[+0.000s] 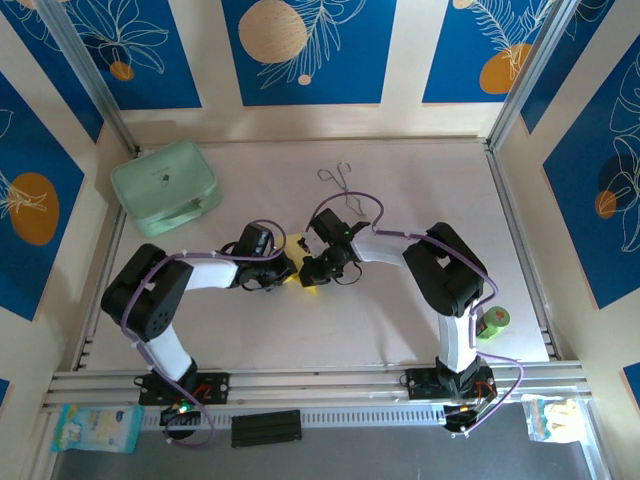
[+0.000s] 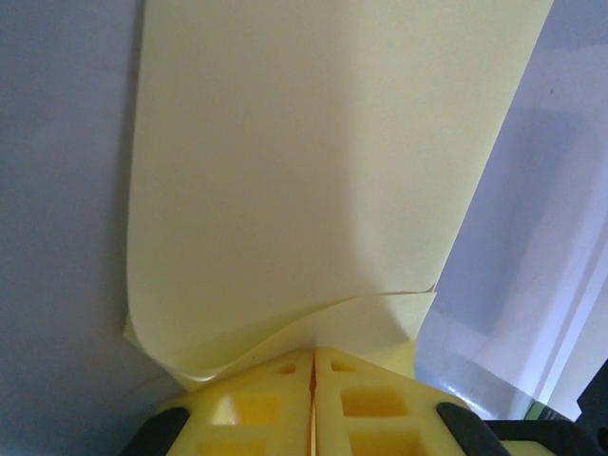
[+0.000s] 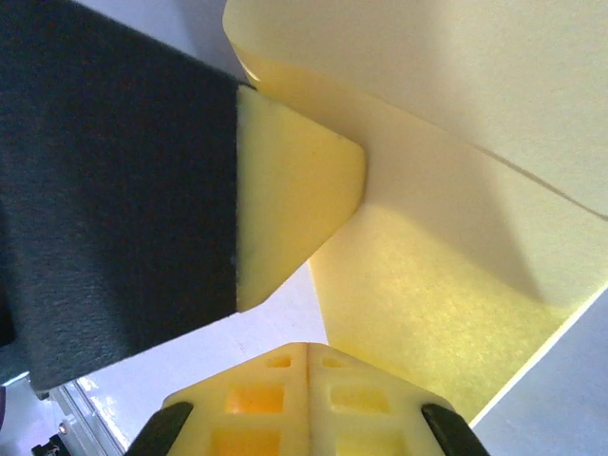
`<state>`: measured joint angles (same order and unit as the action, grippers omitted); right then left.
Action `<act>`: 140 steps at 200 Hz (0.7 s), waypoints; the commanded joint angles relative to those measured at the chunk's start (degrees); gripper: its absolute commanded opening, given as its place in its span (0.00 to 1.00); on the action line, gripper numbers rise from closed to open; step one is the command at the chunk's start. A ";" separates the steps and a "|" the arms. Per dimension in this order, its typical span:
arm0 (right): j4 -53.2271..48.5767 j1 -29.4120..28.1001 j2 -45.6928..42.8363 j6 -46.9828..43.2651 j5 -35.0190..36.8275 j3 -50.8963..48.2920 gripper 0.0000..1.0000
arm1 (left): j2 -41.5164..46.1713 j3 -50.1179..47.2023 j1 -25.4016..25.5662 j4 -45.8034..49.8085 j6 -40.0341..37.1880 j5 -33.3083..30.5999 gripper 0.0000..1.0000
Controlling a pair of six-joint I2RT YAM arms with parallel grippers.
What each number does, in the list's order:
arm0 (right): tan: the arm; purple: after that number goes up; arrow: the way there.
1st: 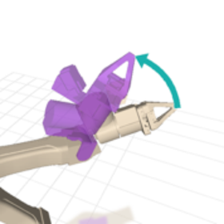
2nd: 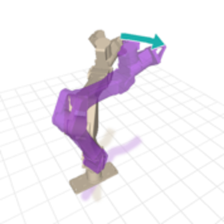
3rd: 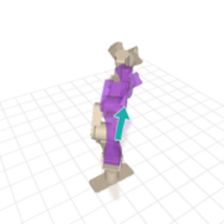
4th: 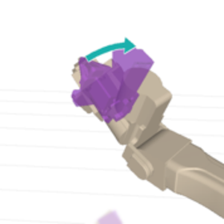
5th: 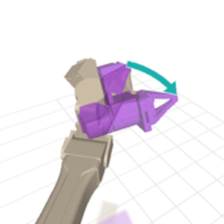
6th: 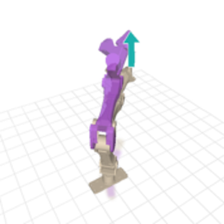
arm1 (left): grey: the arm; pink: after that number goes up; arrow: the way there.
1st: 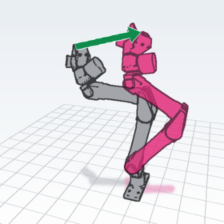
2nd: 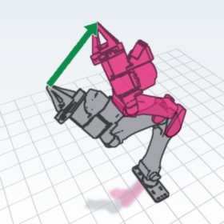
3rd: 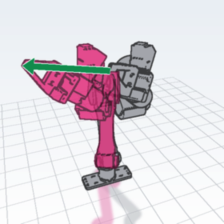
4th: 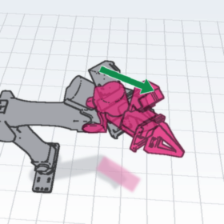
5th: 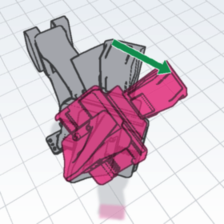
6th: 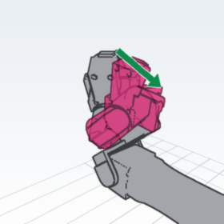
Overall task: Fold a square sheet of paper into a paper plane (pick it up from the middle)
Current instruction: Third fold the triangle at the center of the table.
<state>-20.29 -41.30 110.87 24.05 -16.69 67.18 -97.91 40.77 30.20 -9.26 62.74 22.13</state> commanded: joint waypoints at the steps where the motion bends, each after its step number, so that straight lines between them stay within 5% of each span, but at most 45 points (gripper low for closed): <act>1: -1.93 -0.09 0.97 0.65 0.51 0.84 0.04 | -2.11 -1.23 0.37 3.06 0.52 0.09 0.10; 140: -3.95 -0.02 2.44 0.38 3.84 0.66 0.03 | -2.36 -0.88 0.25 5.81 0.38 -0.86 0.09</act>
<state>-21.74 -41.30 111.87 24.08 -14.33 67.40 -98.00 40.77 30.17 -9.39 62.78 22.28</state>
